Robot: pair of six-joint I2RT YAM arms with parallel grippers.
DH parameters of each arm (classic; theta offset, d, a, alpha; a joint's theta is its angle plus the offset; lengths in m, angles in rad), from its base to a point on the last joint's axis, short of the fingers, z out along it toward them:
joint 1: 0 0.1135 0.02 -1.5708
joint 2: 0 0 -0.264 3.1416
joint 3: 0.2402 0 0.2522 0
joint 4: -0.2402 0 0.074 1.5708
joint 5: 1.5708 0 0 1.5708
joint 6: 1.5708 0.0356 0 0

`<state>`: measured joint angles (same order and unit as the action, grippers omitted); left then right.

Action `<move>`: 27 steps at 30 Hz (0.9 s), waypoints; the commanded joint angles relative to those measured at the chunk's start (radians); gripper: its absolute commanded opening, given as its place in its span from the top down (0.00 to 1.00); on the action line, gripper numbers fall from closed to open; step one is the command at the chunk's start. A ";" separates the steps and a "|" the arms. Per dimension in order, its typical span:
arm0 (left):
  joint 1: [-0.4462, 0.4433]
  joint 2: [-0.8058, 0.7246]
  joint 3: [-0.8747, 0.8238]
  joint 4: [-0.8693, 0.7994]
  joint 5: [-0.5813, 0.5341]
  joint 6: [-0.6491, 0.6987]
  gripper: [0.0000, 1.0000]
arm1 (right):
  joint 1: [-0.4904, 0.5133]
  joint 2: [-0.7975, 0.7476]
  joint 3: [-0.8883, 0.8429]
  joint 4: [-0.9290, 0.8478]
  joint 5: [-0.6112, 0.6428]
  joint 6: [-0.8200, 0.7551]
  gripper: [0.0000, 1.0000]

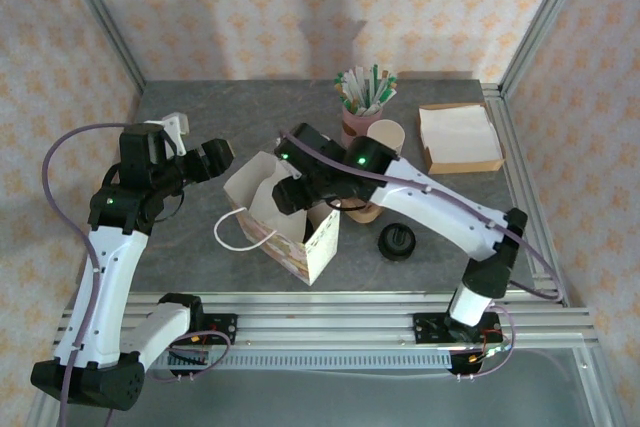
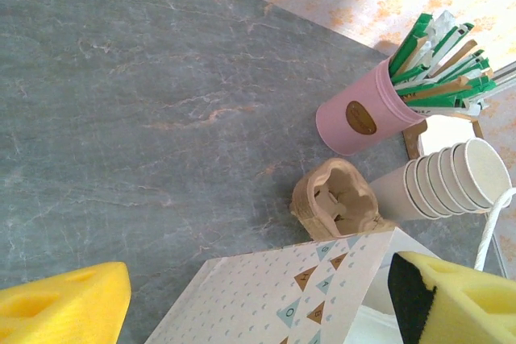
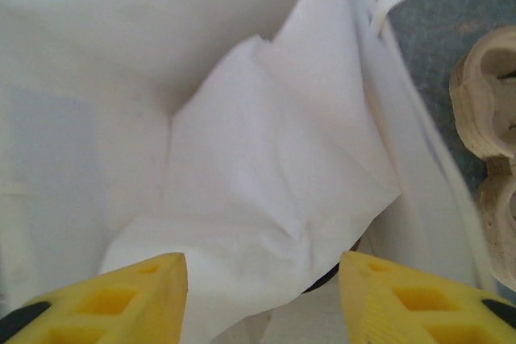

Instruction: Pack the takeout coffee

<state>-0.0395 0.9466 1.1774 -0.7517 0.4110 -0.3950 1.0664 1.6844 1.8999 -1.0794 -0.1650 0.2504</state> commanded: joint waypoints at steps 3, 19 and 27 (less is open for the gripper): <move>-0.005 -0.011 0.030 -0.009 -0.027 0.006 0.15 | 0.007 -0.086 0.009 0.087 0.019 0.038 0.47; -0.004 -0.062 -0.124 0.254 -0.504 -0.012 0.05 | -0.060 -0.726 -0.668 0.821 0.902 -0.177 0.00; 0.004 0.014 -0.288 0.456 -0.939 -0.117 0.00 | -0.594 -0.814 -0.970 0.933 0.824 -0.221 0.01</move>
<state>-0.0395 0.9531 0.9234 -0.4252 -0.2760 -0.4507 0.6140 0.8642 1.0199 -0.2340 0.6765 0.0593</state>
